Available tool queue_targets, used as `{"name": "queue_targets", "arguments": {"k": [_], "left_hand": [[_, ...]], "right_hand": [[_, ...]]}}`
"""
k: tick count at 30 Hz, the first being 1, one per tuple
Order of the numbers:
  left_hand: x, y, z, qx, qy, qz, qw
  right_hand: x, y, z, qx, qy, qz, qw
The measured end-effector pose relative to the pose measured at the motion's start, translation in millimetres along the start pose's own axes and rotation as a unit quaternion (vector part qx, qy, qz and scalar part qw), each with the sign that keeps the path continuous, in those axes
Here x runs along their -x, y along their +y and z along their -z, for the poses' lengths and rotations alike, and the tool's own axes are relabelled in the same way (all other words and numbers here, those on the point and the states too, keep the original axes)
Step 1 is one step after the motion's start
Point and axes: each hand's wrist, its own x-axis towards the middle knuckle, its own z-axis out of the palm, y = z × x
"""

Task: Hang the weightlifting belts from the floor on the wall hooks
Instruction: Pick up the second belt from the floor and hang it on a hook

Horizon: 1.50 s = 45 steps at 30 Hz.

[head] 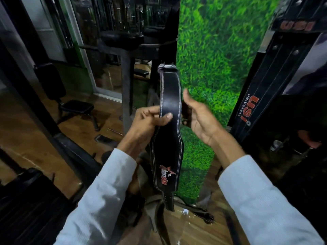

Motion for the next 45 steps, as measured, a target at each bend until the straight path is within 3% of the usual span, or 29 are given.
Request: {"name": "queue_targets", "arguments": {"k": [4,9,15,19,25,31,36,41,45], "left_hand": [[19.0,-22.8,-5.5,-0.041,-0.029,0.04,0.998],[1.6,4.1,-9.7,0.018,0.039,0.066,0.997],[-35.3,38.8,-30.7,0.009,0.07,-0.054,0.996],[-34.5,27.5,-30.5,0.005,0.079,-0.086,0.993],[-31.1,16.2,-22.0,0.015,0.042,-0.112,0.993],[-30.9,16.0,-28.7,-0.028,0.021,-0.135,0.99],[-33.8,13.6,-26.9,-0.029,0.021,-0.138,0.99],[-35.5,7.4,-27.2,-0.031,0.01,-0.119,0.992],[-38.5,5.4,-25.7,-0.02,0.023,-0.116,0.993]], "right_hand": [[-16.8,-15.4,-9.1,-0.029,0.064,0.073,0.995],[-7.5,11.2,1.4,0.059,0.056,0.095,0.992],[6.5,43.7,-4.6,0.127,0.027,0.099,0.987],[16.1,22.5,-0.5,0.116,0.025,0.099,0.988],[13.7,-38.6,11.3,0.1,0.167,0.163,0.967],[3.4,-79.2,-1.2,0.194,0.074,0.146,0.967],[0.4,-79.8,1.7,0.174,0.059,0.131,0.974],[2.7,-76.8,6.8,0.143,0.063,0.273,0.949],[3.1,-67.3,4.6,0.166,0.07,0.321,0.93]]}}
